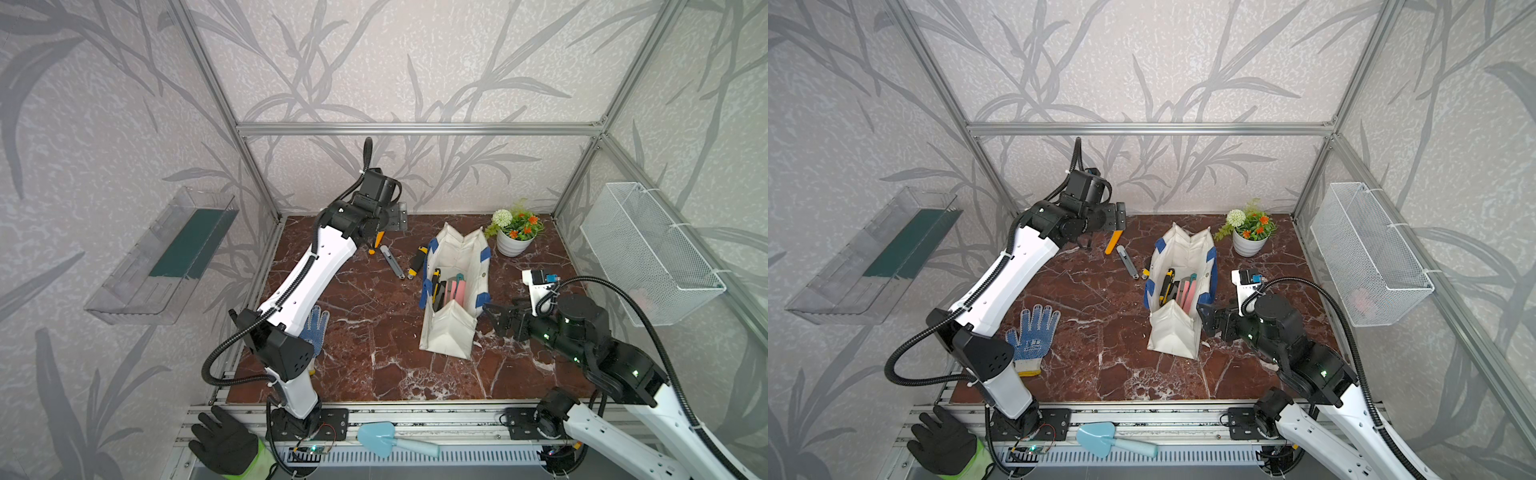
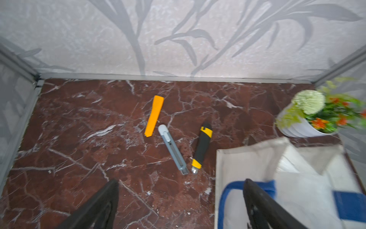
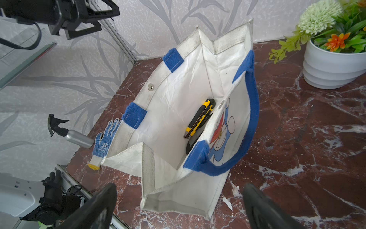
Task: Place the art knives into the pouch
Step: Place the utility knife in the pouch, then move the utility knife at the center of the board.
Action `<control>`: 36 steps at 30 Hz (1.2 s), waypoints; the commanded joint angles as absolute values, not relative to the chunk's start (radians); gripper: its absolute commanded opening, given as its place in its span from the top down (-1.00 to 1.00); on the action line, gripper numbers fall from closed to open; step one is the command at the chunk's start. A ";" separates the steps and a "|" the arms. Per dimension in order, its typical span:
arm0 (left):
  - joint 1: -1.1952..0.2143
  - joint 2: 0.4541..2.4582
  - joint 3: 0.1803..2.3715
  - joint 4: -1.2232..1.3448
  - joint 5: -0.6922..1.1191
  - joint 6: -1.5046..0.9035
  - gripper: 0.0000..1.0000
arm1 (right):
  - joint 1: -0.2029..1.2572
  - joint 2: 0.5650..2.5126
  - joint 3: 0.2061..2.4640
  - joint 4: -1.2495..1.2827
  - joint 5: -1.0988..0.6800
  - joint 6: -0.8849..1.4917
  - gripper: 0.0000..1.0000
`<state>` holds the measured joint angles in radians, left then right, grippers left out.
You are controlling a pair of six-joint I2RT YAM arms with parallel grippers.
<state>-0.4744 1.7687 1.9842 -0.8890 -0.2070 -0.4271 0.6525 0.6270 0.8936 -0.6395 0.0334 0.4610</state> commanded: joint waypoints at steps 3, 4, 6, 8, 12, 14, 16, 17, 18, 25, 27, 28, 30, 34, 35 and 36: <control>-0.393 1.898 1.956 -0.888 -0.136 -0.481 -0.77 | 0.649 0.649 0.936 -0.658 0.067 0.403 -0.98; -0.376 1.934 1.977 -0.902 -0.112 -0.485 -0.75 | 0.649 0.651 0.933 -0.658 0.073 0.398 -0.98; -0.351 2.016 2.042 -0.947 -0.088 -0.487 -0.67 | 0.648 0.656 0.931 -0.662 0.085 0.392 -0.98; -0.336 2.109 2.120 -0.982 -0.091 -0.473 -0.58 | 0.648 0.663 0.933 -0.669 0.102 0.385 -0.98; -0.301 2.282 2.311 -1.056 -0.101 -0.448 -0.38 | 0.648 0.699 0.956 -0.700 0.128 0.376 -0.98; -0.282 2.356 2.404 -1.082 -0.095 -0.445 -0.26 | 0.647 0.722 0.970 -0.709 0.128 0.375 -0.98; -0.269 2.427 2.492 -1.097 -0.109 -0.424 -0.12 | 0.647 0.743 0.973 -0.701 0.125 0.382 -0.98; -0.266 2.454 2.516 -1.094 -0.120 -0.406 -0.10 | 0.648 0.751 0.973 -0.694 0.124 0.383 -0.98; -0.263 2.478 2.539 -1.087 -0.141 -0.390 -0.06 | 0.649 0.761 0.970 -0.683 0.124 0.386 -0.98; -0.261 2.562 2.590 -1.048 -0.179 -0.295 -0.01 | 0.646 0.821 0.981 -0.636 0.157 0.391 -0.98; -0.260 2.575 2.593 -1.045 -0.175 -0.282 -0.01 | 0.645 0.838 0.986 -0.627 0.170 0.384 -0.98; -0.261 2.579 2.591 -1.046 -0.171 -0.277 -0.01 | 0.643 0.848 0.988 -0.622 0.175 0.381 -0.98; -0.260 2.590 2.591 -1.048 -0.152 -0.262 -0.01 | 0.637 0.869 0.997 -0.619 0.176 0.376 -0.98; -0.260 2.613 2.592 -1.052 -0.126 -0.253 -0.05 | 0.626 0.914 1.014 -0.611 0.175 0.371 -0.98; -0.259 2.617 2.591 -1.050 -0.113 -0.249 -0.06 | 0.623 0.924 1.018 -0.609 0.175 0.371 -0.98; -0.259 2.624 2.591 -1.048 -0.094 -0.246 -0.07 | 0.622 0.931 1.022 -0.608 0.173 0.372 -0.98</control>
